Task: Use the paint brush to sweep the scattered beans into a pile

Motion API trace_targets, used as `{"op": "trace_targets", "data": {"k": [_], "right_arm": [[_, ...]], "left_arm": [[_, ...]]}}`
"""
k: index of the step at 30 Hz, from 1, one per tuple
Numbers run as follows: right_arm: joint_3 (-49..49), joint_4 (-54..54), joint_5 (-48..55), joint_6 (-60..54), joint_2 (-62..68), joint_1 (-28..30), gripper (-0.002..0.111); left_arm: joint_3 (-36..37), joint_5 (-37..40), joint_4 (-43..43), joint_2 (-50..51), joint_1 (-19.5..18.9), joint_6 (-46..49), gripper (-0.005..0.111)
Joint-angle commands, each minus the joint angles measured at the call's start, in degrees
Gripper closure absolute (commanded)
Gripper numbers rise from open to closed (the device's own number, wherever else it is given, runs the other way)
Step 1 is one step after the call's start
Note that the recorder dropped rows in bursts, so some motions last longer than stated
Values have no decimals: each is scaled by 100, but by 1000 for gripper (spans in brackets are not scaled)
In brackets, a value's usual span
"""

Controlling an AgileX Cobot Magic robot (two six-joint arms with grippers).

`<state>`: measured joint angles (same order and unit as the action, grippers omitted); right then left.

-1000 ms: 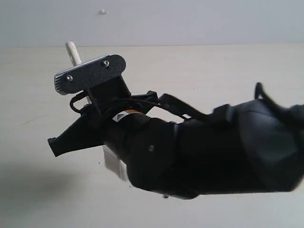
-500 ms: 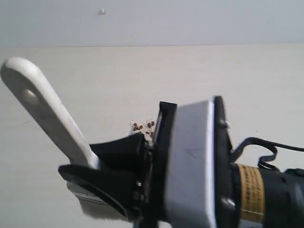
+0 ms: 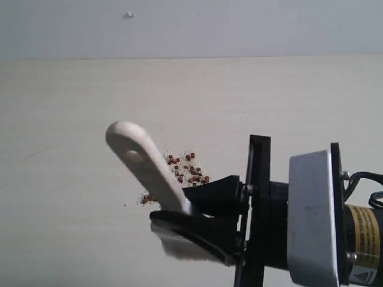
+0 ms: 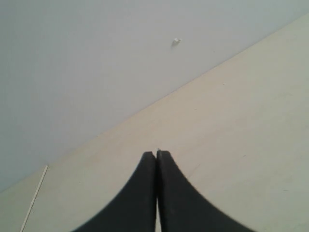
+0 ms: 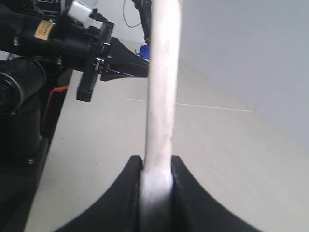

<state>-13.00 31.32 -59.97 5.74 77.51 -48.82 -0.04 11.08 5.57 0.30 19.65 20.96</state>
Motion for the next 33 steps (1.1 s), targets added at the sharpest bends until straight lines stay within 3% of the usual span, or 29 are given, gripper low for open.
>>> {"op": "trace_targets", "data": {"k": [1,4,8,10,13,14,20,24,29,33], "right_arm": [[3,474,-42,22,147,807,108],[-149,722,469,-132,336,1394,108],[-208,-608,730,36,278,1434,108],[-208,-690,900,1054,135,1420,108],[-231,-888,1015,1241,51,1420,108],[-231,-802,1090,830,79,1420,108],[-384,176,1104,761,838,1482,108],[-1112,1403,576,1775,1646,1871,108],[-1795,3212,-975,2994,2389,2234,108],[-1896,2792,-999,3300,2992,2347,108]], "left_arm": [[4,0,-8,-30,42,-15,107],[4,0,-8,-30,42,-15,107],[4,0,-8,-30,42,-15,107],[4,0,-8,-30,42,-15,107],[4,0,-8,-30,42,-15,107],[4,0,-8,-30,42,-15,107],[4,0,-8,-30,42,-15,107],[4,0,-8,-30,42,-15,107],[4,0,-8,-30,42,-15,107],[4,0,-8,-30,42,-15,107]]}}
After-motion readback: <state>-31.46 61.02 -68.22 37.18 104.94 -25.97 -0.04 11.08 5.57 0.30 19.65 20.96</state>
